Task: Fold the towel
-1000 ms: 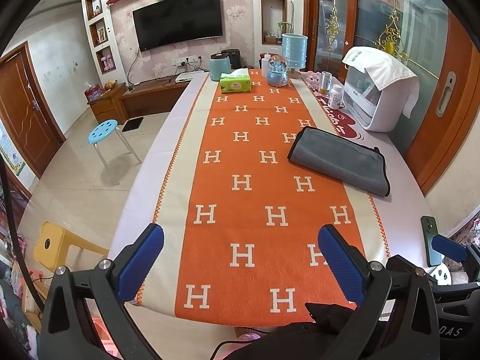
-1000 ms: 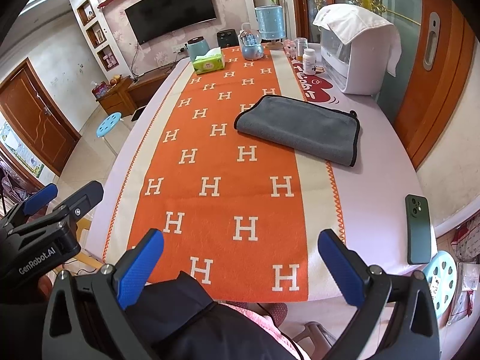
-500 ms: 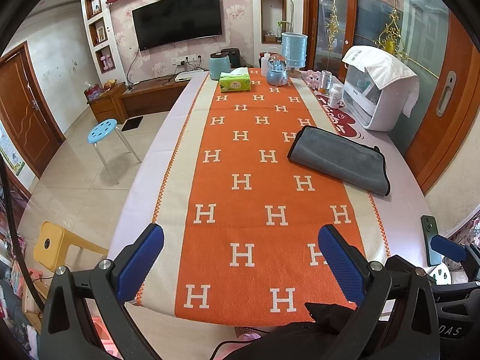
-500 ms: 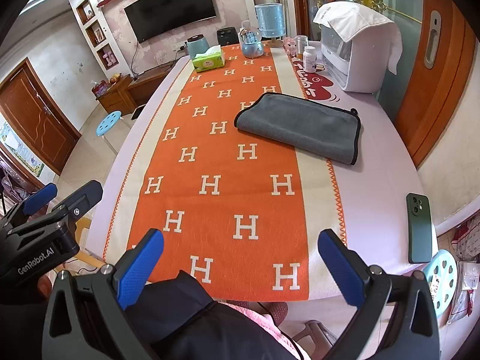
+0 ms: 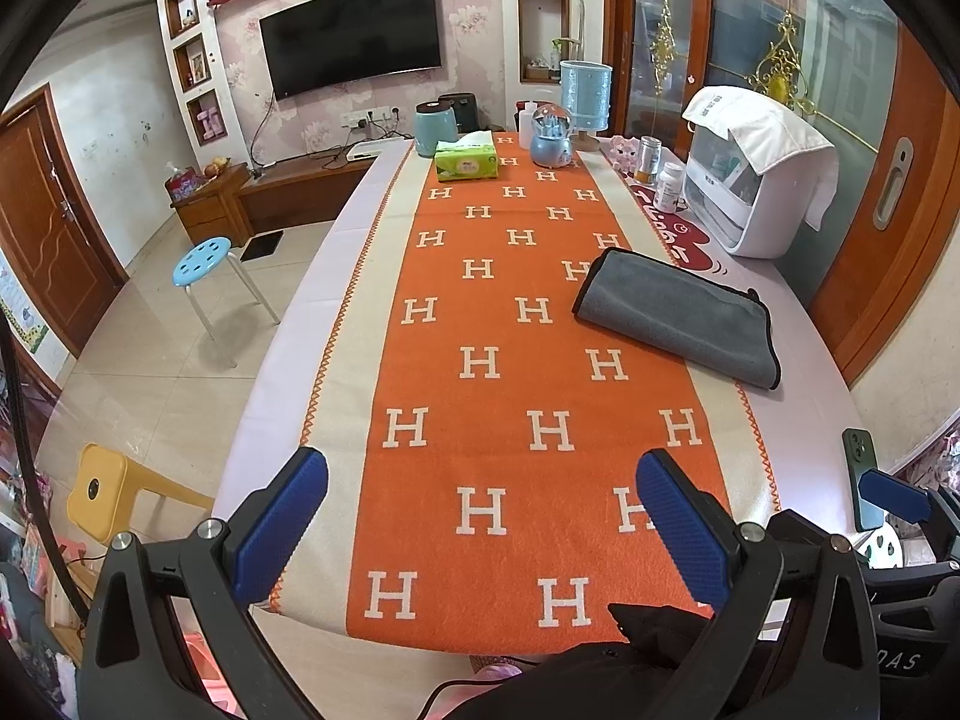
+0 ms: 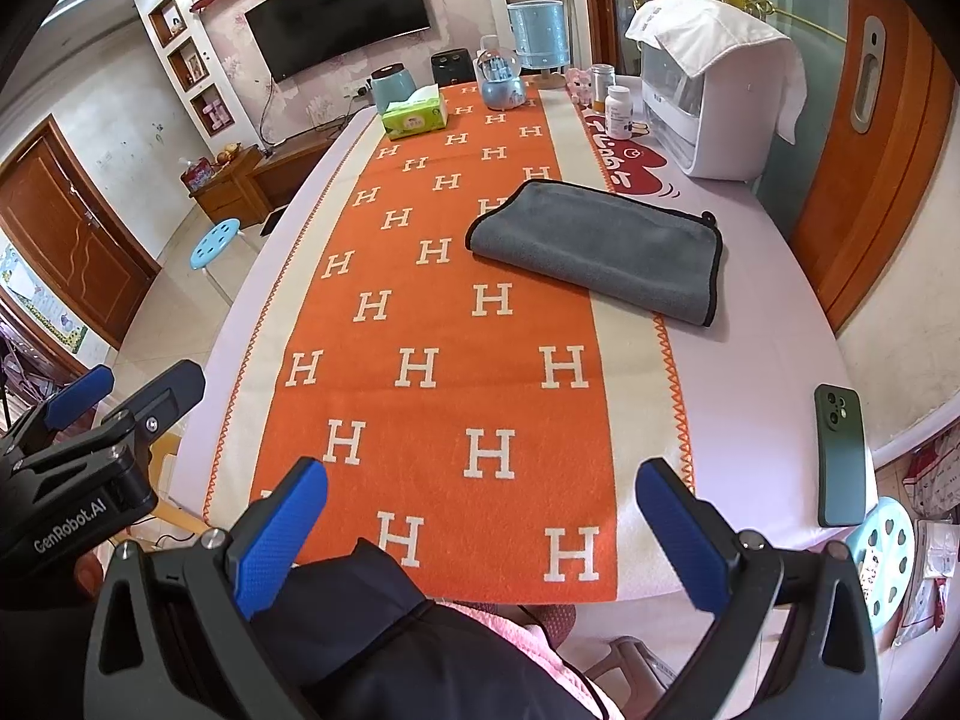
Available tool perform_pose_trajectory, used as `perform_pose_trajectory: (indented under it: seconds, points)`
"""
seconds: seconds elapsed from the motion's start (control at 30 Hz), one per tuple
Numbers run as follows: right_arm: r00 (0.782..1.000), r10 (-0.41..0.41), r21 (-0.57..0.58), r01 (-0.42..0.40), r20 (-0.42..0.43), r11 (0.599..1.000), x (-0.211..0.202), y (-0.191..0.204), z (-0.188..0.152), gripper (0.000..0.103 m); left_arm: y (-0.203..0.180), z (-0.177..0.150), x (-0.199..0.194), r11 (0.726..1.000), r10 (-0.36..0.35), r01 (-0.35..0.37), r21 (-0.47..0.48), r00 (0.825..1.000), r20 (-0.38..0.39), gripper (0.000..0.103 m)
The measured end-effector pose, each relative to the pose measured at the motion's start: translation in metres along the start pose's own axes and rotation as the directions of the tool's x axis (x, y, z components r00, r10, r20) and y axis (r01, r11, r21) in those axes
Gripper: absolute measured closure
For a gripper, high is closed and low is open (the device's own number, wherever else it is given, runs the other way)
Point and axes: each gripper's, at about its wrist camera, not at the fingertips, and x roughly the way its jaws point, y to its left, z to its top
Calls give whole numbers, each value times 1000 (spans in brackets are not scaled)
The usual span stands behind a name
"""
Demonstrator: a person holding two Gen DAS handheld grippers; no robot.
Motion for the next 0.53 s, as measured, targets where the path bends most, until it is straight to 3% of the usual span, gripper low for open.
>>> perform_pose_trajectory:
  seconds: [0.53]
  points:
    - [1000, 1, 2, -1, -4, 1000, 0, -1, 1, 0, -1, 1, 0, 1000, 2, -2, -2, 1000, -2, 1]
